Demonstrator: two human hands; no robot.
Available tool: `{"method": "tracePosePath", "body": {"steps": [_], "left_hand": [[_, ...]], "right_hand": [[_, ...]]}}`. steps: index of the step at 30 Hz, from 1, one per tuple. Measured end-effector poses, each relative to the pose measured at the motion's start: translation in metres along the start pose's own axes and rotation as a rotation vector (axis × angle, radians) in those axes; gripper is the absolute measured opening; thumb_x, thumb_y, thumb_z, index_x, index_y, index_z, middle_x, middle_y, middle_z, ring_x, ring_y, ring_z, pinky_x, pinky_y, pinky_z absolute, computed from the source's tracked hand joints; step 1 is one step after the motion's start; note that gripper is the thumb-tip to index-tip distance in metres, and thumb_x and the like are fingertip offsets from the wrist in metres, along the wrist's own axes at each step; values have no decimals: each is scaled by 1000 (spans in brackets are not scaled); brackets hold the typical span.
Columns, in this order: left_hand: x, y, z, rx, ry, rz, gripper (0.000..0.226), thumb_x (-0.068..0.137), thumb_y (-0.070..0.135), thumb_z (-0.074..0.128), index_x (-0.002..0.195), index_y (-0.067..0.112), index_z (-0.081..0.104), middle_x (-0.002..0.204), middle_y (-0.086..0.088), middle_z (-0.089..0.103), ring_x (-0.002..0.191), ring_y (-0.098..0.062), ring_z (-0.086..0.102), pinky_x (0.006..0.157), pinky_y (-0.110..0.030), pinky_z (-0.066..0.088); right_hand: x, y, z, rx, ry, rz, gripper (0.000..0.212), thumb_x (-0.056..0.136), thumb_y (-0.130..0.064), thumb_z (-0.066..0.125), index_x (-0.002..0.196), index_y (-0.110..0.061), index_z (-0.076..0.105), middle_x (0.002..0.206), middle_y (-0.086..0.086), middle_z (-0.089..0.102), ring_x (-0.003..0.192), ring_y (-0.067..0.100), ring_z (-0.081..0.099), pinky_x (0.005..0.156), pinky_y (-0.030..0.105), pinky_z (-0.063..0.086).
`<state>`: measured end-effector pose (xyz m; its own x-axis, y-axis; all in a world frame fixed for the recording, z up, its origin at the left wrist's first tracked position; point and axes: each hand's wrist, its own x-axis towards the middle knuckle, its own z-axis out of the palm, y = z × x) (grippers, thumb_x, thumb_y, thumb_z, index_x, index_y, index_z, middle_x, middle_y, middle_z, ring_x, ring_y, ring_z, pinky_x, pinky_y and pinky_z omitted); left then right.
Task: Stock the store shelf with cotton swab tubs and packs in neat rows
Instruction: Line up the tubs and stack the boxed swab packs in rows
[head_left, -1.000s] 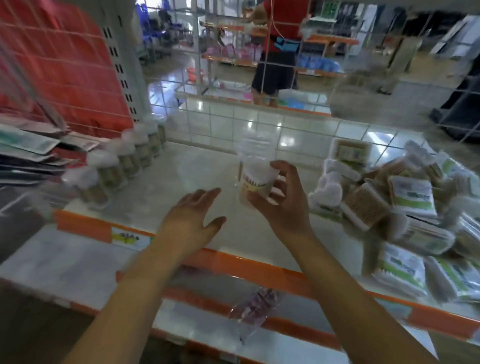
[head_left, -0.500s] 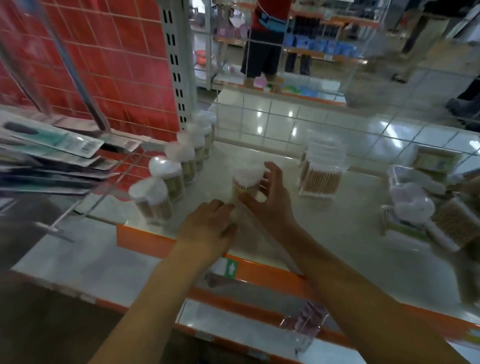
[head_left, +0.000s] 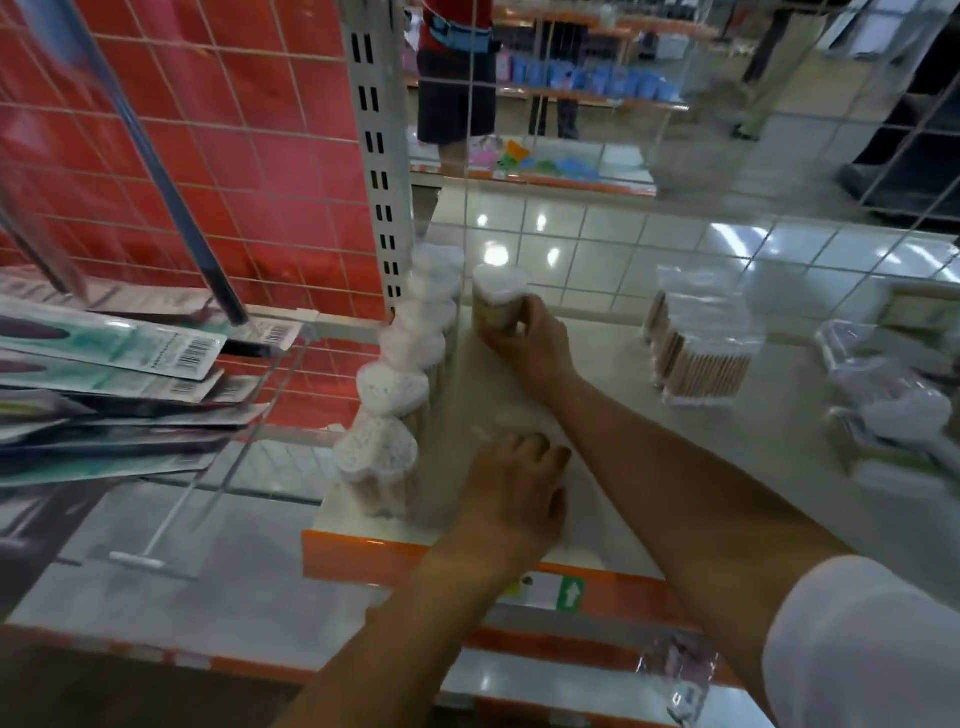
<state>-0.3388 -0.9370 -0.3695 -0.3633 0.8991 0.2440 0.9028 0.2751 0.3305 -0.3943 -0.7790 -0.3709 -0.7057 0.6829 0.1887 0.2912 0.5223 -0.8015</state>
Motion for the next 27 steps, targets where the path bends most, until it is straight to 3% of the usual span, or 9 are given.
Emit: {"method": "tracePosePath", "body": {"steps": [3, 9, 20, 27], "left_hand": [[1, -4, 6, -81, -29, 13, 41, 66, 28, 35, 85, 10, 67, 78, -8, 64, 68, -29, 60, 57, -29, 51], [-1, -7, 8, -133, -39, -11, 43, 67, 36, 37, 87, 13, 67, 85, -5, 65, 75, -27, 61, 70, -33, 52], [-4, -7, 6, -139, -48, 30, 41, 66, 34, 39, 88, 13, 67, 88, -5, 64, 81, -26, 60, 69, -32, 52], [-4, -5, 7, -112, -74, 41, 43, 68, 34, 38, 91, 14, 67, 91, -3, 65, 84, -24, 60, 72, -29, 51]], "right_hand": [[3, 3, 7, -29, -14, 71, 48, 82, -34, 66, 119, -7, 50, 112, 12, 63, 101, 26, 59, 74, 25, 37], [12, -2, 12, -91, -22, 103, 46, 84, -33, 65, 120, -8, 50, 114, 12, 63, 105, 27, 58, 78, 23, 37], [25, -10, 10, -178, -74, 157, 50, 83, -33, 65, 122, -5, 49, 115, 14, 62, 107, 29, 57, 88, 36, 46], [28, -13, 12, -248, -91, 151, 51, 86, -35, 61, 125, -5, 47, 118, 14, 61, 107, 27, 57, 81, 29, 41]]}}
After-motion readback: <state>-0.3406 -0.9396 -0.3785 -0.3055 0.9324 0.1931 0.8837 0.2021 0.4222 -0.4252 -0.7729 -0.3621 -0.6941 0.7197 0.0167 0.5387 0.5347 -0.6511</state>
